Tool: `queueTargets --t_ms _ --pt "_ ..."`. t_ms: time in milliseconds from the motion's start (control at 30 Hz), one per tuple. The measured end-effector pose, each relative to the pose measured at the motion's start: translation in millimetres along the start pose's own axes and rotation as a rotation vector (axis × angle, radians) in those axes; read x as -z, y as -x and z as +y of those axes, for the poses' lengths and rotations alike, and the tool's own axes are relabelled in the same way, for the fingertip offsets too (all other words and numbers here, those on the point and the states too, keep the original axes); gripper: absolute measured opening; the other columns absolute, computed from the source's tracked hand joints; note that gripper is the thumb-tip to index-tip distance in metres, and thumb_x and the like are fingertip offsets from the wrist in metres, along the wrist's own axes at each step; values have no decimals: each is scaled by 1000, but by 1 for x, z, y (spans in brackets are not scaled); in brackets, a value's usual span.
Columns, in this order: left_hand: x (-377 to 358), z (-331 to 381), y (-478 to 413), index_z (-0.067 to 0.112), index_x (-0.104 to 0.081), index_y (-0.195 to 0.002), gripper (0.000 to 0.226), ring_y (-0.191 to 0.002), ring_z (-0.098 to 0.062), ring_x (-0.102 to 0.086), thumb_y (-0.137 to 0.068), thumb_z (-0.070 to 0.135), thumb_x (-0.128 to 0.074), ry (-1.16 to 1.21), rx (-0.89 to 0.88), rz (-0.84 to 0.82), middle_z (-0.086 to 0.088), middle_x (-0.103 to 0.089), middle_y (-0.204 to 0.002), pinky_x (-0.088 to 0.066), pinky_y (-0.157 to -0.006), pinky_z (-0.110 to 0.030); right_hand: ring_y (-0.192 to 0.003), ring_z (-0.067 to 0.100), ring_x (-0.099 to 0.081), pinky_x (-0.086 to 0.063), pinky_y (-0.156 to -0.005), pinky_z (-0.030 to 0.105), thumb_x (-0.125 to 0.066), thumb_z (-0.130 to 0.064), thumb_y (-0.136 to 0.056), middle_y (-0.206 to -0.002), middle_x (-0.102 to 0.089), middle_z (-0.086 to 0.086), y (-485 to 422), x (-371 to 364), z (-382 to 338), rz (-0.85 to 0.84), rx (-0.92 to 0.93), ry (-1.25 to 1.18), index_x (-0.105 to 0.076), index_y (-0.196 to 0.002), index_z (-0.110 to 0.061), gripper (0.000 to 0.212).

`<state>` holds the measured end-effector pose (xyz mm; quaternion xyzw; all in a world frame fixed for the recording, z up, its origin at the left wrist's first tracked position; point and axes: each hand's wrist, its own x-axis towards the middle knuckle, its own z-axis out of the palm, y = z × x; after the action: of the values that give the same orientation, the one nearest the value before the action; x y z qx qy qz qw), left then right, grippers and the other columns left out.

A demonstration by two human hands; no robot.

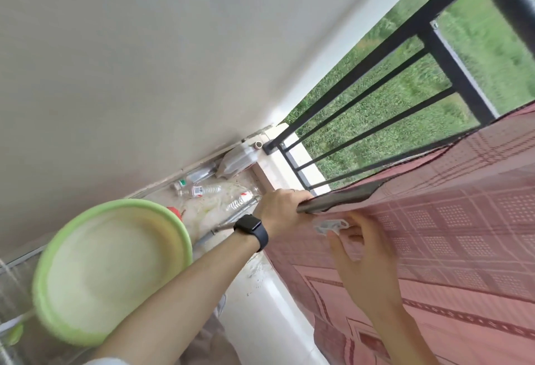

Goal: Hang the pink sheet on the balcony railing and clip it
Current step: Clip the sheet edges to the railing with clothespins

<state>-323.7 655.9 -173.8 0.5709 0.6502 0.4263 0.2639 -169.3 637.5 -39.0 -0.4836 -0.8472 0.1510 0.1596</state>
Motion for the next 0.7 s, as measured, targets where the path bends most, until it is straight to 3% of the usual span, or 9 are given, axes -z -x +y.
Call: queueTargets --t_ms 67,167,233,333,400,467,600,700 --pt "-5 -10 10 28 -71 -102 22 -66 -22 -67 -86 42 -65 2 -42 80 4 -71 -75 -48 -52 -27 -93 -6 -58 -40 -81 3 -77 -13 -83 -103 -61 -10 3 1 -6 2 33 44 -60 -116 -26 39" --pt "-12 -26 16 28 -69 -111 36 -55 -22 -65 -87 49 -53 -43 -125 154 3 -70 -68 -52 -44 -27 -95 -10 -55 -40 -85 3 -73 -18 -87 -110 -62 -5 0 -7 -17 -4 114 109 -66 -118 -17 32" --pt "-13 -30 19 26 -69 -116 33 -46 -22 -60 -88 41 -61 -55 -162 170 1 -64 -57 -50 -39 -27 -98 -8 -53 -43 -89 9 -71 -19 -85 -113 -62 -5 -2 -8 -26 0 258 163 -68 -116 -13 31" --pt "-9 -36 23 25 -73 -110 28 -39 -21 -54 -82 24 -76 -56 -183 206 1 -57 -48 -46 -35 -27 -101 8 -56 -47 -91 17 -75 -16 -85 -110 -63 -3 -10 -6 -36 -32 454 276 -70 -114 -11 30" --pt "-6 -45 25 30 -73 -108 27 -44 -23 -60 -83 19 -75 -39 -148 206 0 -65 -55 -50 -38 -30 -101 19 -57 -54 -82 32 -76 -19 -85 -108 -64 -2 -16 -7 -41 -122 506 471 -70 -116 -14 32" --pt "-6 -49 25 33 -72 -109 27 -46 -24 -62 -86 19 -71 -73 -130 205 1 -67 -58 -51 -40 -31 -98 26 -58 -50 -81 41 -77 -20 -81 -102 -67 -1 -22 -10 -44 -207 553 707 -71 -114 -16 34" --pt "-1 -32 31 29 -50 -109 18 -48 -22 -59 -94 19 -51 -39 -2 250 2 -65 -63 -50 -41 -33 -90 30 -61 -35 -84 44 -83 -15 -68 -92 -70 3 -41 -1 -46 -254 628 946 -74 -101 -14 34" --pt "-14 -32 49 22 -58 -94 7 -69 -21 -63 -89 21 -53 -54 -38 292 2 -67 -85 -52 -49 -33 -92 27 -61 -33 -86 46 -75 -25 -74 -94 -70 -1 -55 4 -48 -294 670 974 -74 -95 -17 22"
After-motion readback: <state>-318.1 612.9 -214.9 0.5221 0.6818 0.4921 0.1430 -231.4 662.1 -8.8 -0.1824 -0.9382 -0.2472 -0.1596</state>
